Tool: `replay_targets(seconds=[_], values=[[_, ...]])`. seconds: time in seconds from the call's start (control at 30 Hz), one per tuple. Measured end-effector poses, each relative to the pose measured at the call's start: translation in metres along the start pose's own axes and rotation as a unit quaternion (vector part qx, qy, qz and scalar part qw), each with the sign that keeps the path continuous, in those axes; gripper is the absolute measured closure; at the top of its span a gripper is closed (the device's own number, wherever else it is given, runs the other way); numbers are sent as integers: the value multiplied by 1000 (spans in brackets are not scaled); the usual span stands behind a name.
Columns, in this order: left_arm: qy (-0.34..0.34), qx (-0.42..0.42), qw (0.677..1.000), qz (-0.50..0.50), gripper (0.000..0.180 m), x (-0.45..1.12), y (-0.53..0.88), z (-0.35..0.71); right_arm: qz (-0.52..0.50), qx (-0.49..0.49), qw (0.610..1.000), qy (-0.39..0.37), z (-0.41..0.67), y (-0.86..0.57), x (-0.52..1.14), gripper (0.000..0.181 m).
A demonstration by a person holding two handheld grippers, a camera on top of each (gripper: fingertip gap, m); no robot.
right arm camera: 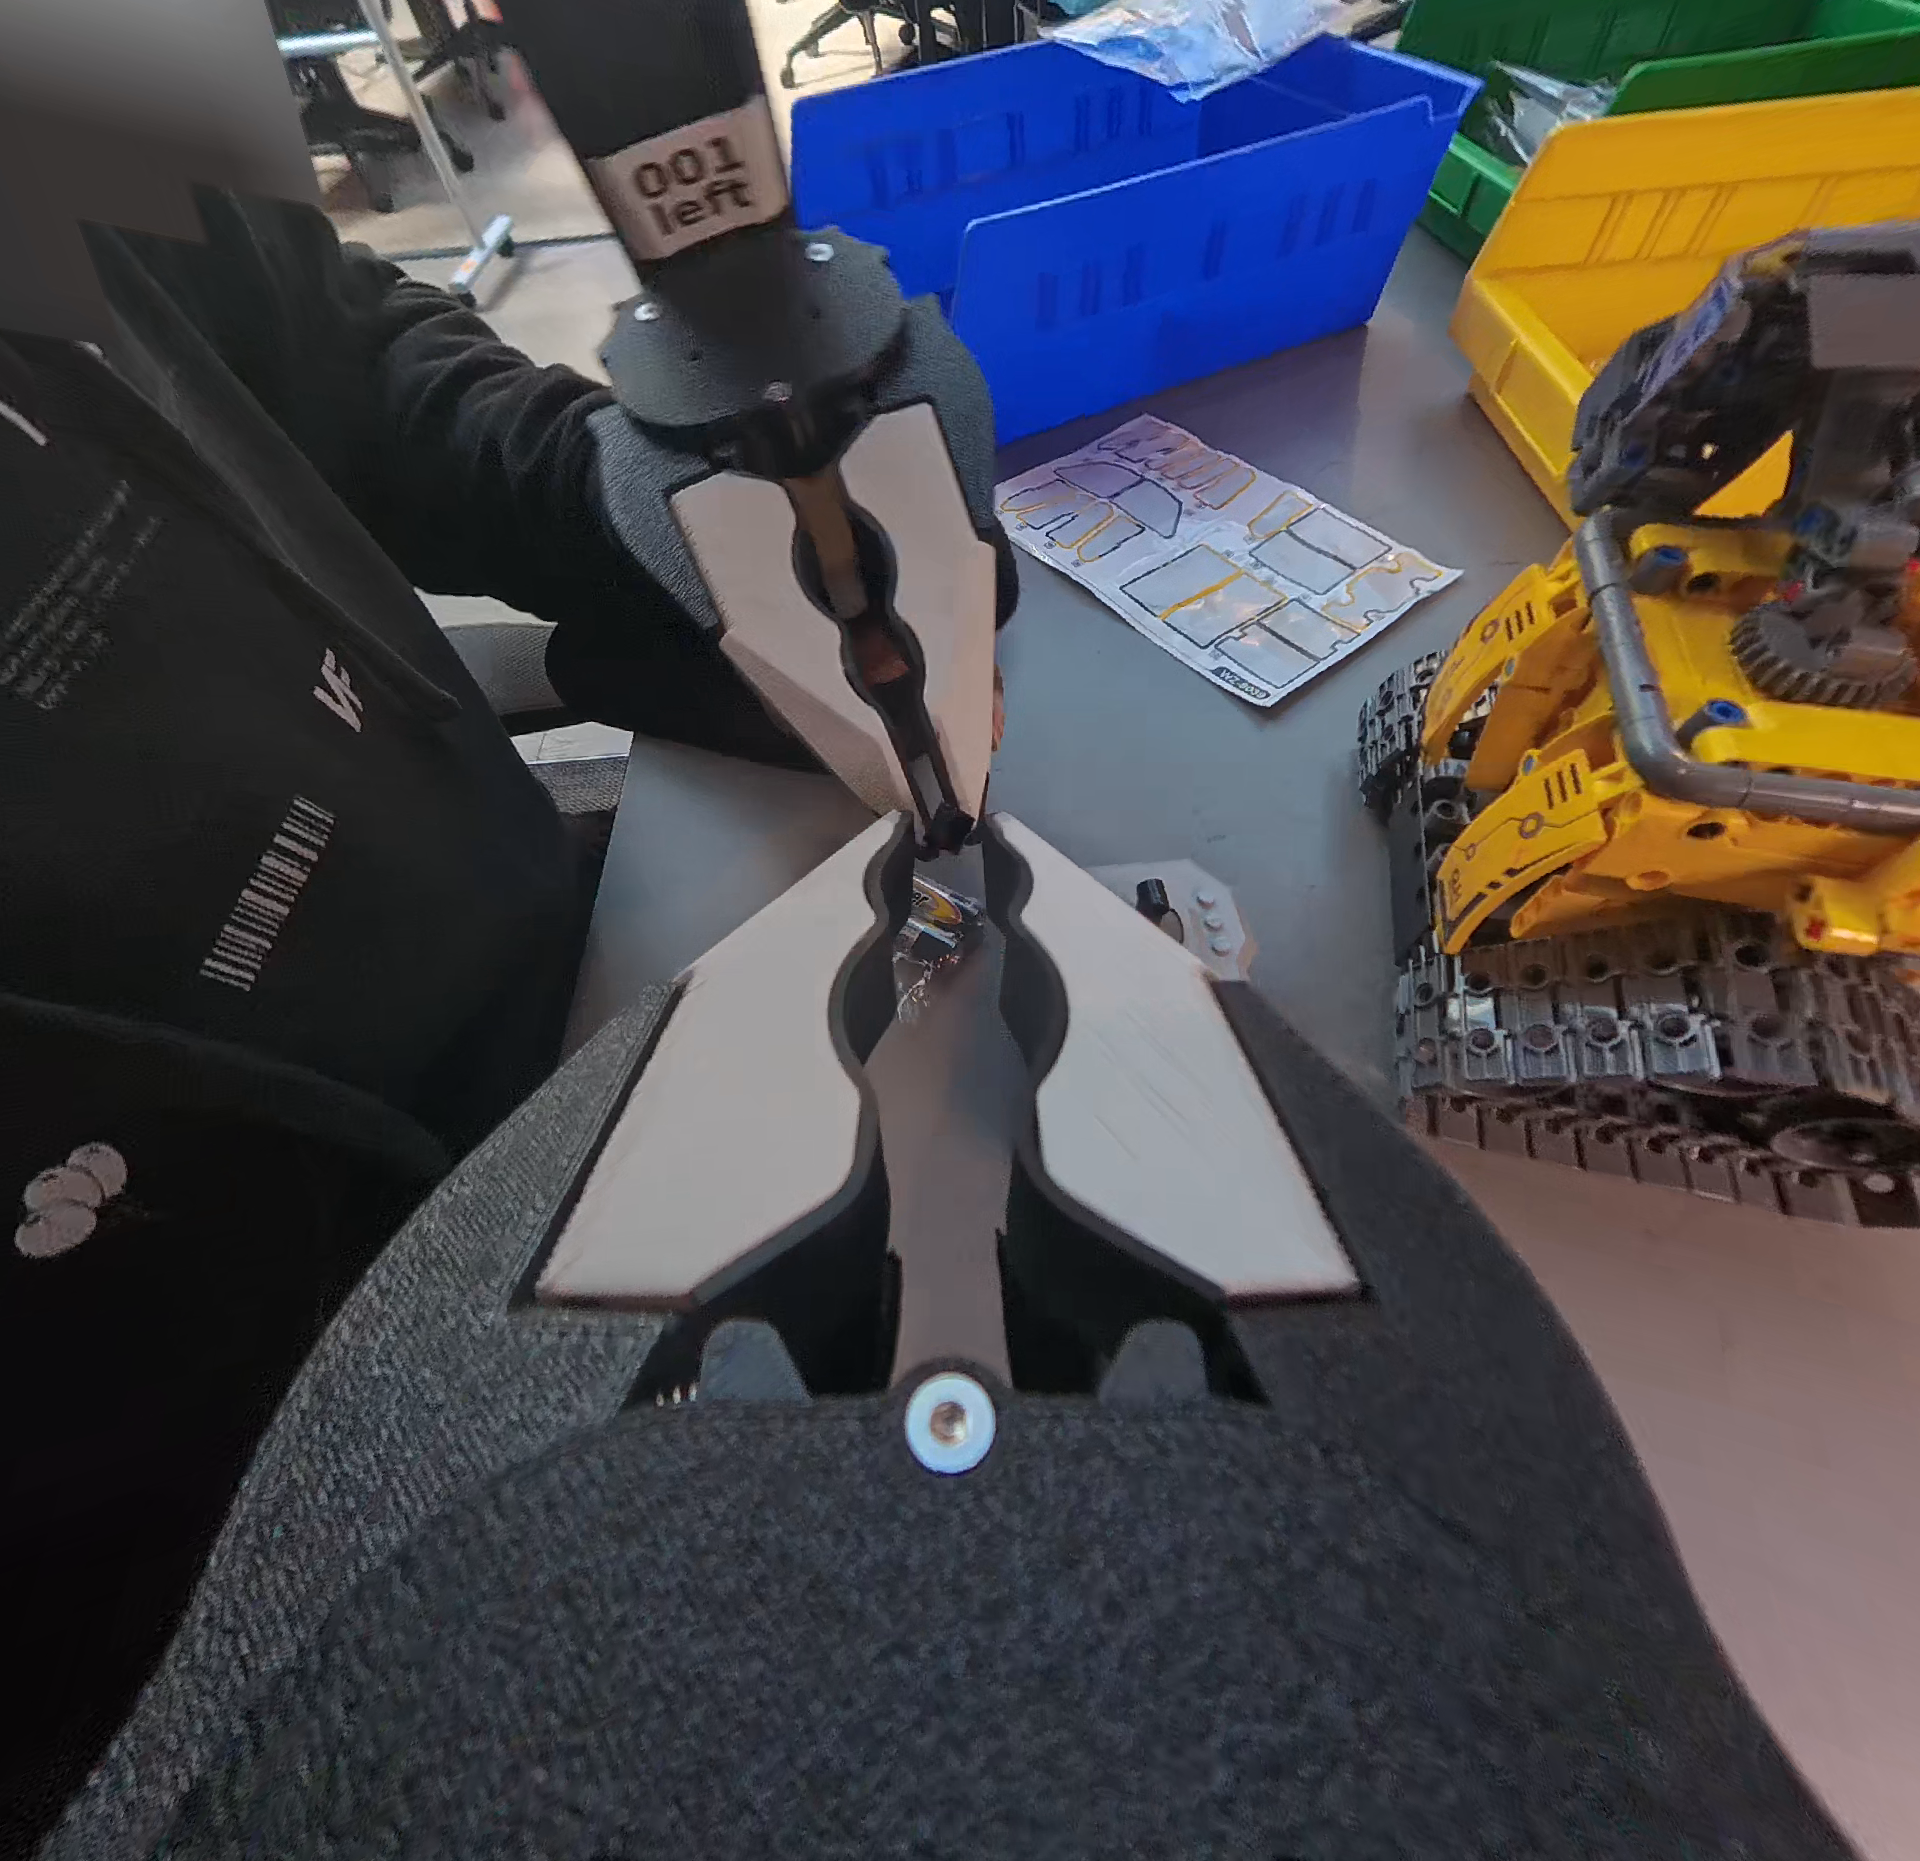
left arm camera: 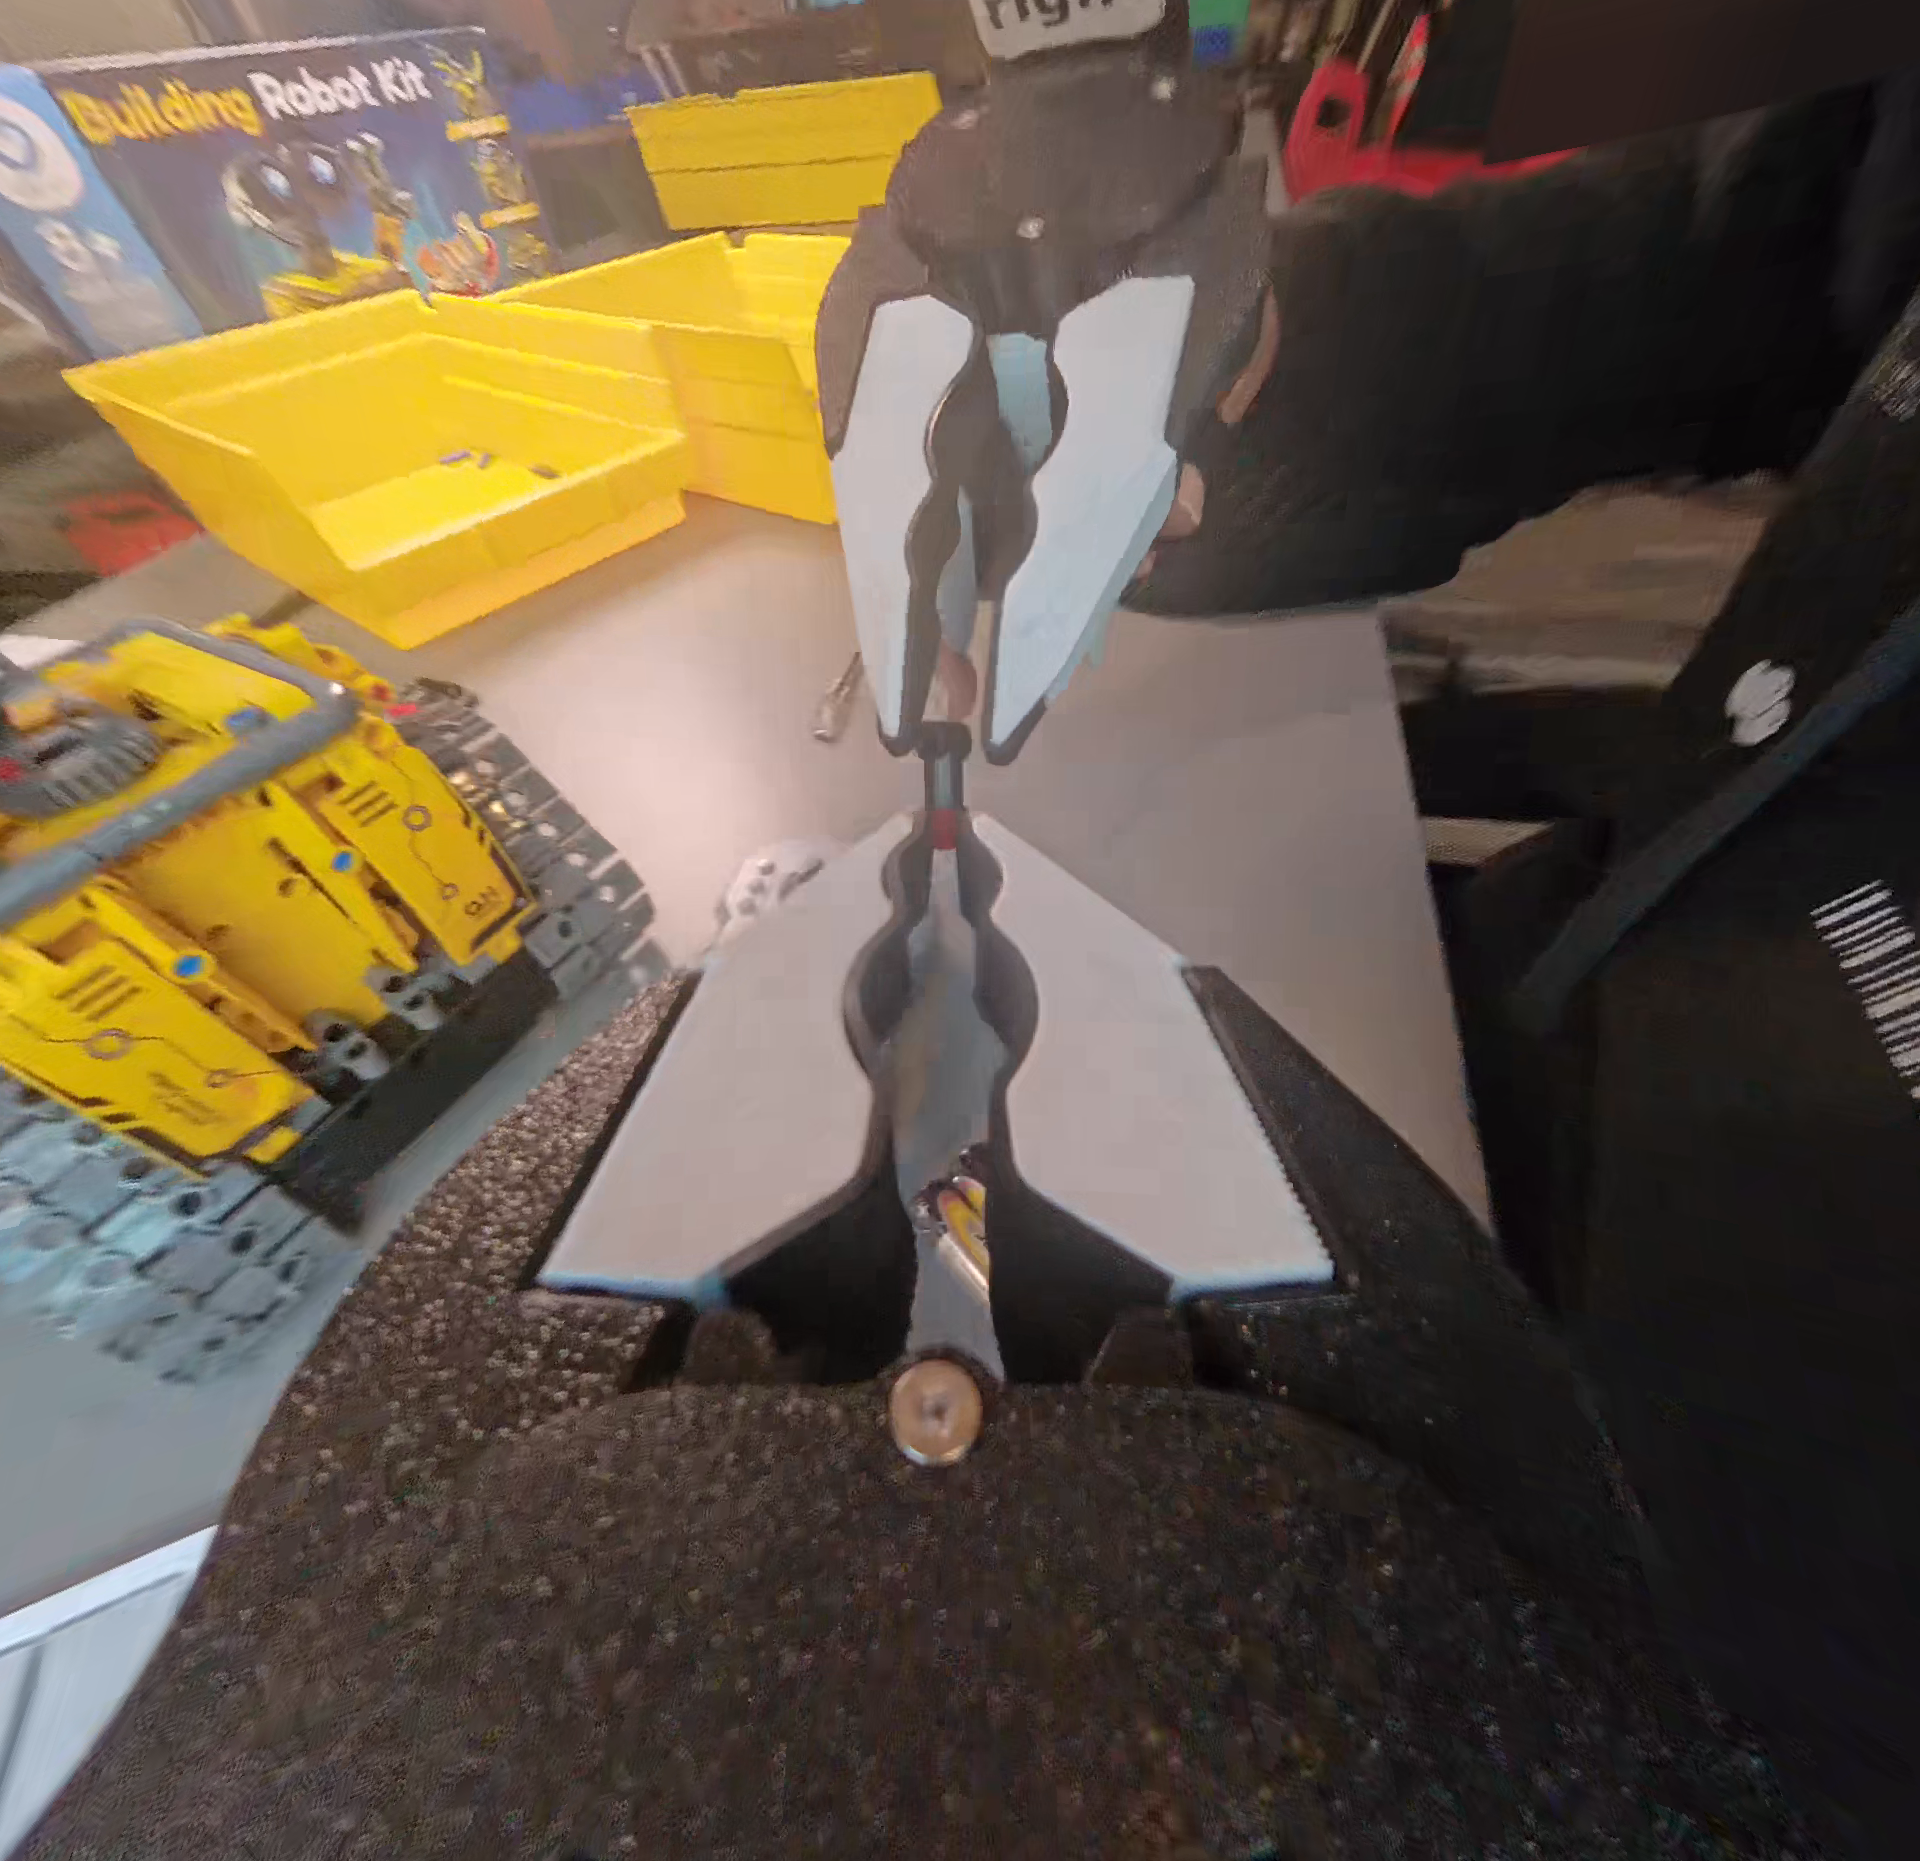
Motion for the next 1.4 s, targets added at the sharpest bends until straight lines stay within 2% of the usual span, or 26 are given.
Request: replay_targets(seconds=[0.13, 0.4, 0.57, 0.67, 0.77, 0.9, 1.0, 1.13, 1.23, 1.4], values=[[-29, -78, 994, -71, 177, -5, 4, 5, 8, -70, 997, -1, 3, 0, -7, 164], [-45, -121, 979, -159, 177, 0, -3, 11, 30, -102, 994, -4, 5, -1, -6, 164], [-46, -139, 968, -204, 177, 2, -10, 11, 63, -125, 990, -11, 7, 8, -8, 171], [-46, -147, 963, -223, 177, 2, -12, 10, 79, -138, 987, 0, 6, 11, -8, 172], [-39, -140, 972, -183, 174, 1, 5, 7, 53, -119, 991, 27, 4, -3, -5, 173], [18, -93, 993, -75, 130, -7, 43, -12, -29, -89, 987, 134, -22, -46, -8, 173], [100, -75, 991, -47, 110, -1, 55, -42, -43, -56, 980, 187, -37, -57, -7, 173], [163, -58, 983, -64, 104, 13, 47, -65, -41, -56, 971, 227, -47, -55, 1, 173], [192, -36, 980, -50, 109, 18, 48, -76, -48, -52, 965, 251, -54, -58, 3, 173], [195, -21, 980, -36, 112, 18, 50, -77, -53, -51, 960, 271, -59, -58, 5, 173]])
Point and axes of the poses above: each gripper's, where its closed fingertips meet, x out along the fingers, z out of its top, y = z × x across the jaws, the point moved 1 cm from there along -x, back along the fingers, and after that the axes turned 7 degrees about -z, right-handed, at the moved point
